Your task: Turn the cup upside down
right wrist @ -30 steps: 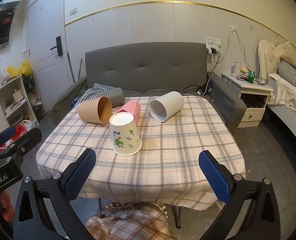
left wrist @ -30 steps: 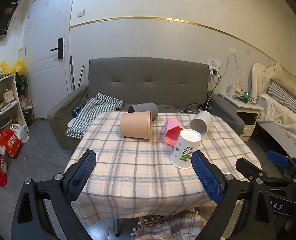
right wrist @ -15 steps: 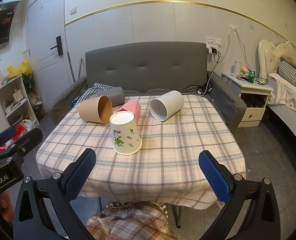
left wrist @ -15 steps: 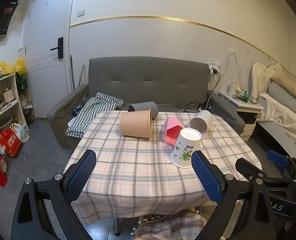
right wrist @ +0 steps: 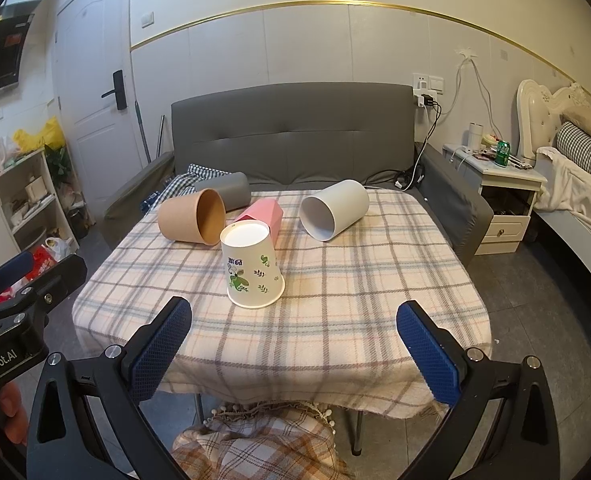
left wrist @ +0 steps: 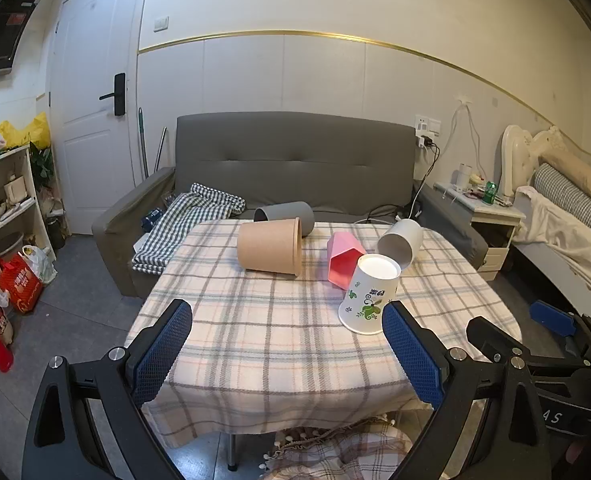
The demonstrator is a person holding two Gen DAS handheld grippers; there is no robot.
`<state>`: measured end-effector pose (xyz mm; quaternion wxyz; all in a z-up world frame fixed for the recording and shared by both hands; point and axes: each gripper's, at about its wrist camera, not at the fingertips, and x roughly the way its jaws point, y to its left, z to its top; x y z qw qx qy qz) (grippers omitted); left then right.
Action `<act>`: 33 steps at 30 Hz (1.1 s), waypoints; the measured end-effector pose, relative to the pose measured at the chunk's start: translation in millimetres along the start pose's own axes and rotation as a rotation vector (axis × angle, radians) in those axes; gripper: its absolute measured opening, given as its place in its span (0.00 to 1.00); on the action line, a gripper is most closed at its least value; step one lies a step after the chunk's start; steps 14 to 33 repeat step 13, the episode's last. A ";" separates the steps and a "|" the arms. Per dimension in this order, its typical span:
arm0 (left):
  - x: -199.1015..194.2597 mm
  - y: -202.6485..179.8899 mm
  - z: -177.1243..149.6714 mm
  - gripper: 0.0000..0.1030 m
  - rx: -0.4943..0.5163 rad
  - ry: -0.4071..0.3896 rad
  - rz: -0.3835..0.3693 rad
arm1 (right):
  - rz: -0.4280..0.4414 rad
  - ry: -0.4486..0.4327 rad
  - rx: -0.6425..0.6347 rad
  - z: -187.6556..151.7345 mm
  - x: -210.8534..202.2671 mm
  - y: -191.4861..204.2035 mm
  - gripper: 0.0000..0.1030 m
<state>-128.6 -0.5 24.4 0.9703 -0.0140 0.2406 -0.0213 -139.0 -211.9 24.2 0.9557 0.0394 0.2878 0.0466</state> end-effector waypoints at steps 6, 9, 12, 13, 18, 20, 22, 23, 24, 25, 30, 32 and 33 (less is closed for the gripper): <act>0.0 -0.2 0.0 0.96 -0.001 0.002 -0.003 | 0.001 0.001 -0.003 -2.2 0.2 1.3 1.00; 0.9 -0.6 -1.7 0.96 0.000 0.007 -0.005 | 0.000 0.002 -0.004 -2.1 0.4 1.6 1.00; 1.5 -1.4 -4.7 0.96 -0.001 0.013 -0.006 | 0.001 0.002 -0.002 -2.1 0.4 1.7 1.00; 1.8 -1.2 -4.8 0.96 -0.002 0.014 -0.007 | 0.000 0.001 -0.003 -2.1 0.5 1.8 1.00; 1.8 -1.2 -4.8 0.96 -0.002 0.014 -0.007 | 0.000 0.001 -0.003 -2.1 0.5 1.8 1.00; 1.8 -1.2 -4.8 0.96 -0.002 0.014 -0.007 | 0.000 0.001 -0.003 -2.1 0.5 1.8 1.00; 1.8 -1.2 -4.8 0.96 -0.002 0.014 -0.007 | 0.000 0.001 -0.003 -2.1 0.5 1.8 1.00; 1.8 -1.2 -4.8 0.96 -0.002 0.014 -0.007 | 0.000 0.001 -0.003 -2.1 0.5 1.8 1.00; 1.8 -1.2 -4.8 0.96 -0.002 0.014 -0.007 | 0.000 0.001 -0.003 -2.1 0.5 1.8 1.00; 1.8 -1.2 -4.8 0.96 -0.002 0.014 -0.007 | 0.000 0.001 -0.003 -2.1 0.5 1.8 1.00; 1.8 -1.2 -4.8 0.96 -0.002 0.014 -0.007 | 0.000 0.001 -0.003 -2.1 0.5 1.8 1.00; 1.8 -1.2 -4.8 0.96 -0.002 0.014 -0.007 | 0.000 0.001 -0.003 -2.1 0.5 1.8 1.00; 1.8 -1.2 -4.8 0.96 -0.002 0.014 -0.007 | 0.000 0.001 -0.003 -2.1 0.5 1.8 1.00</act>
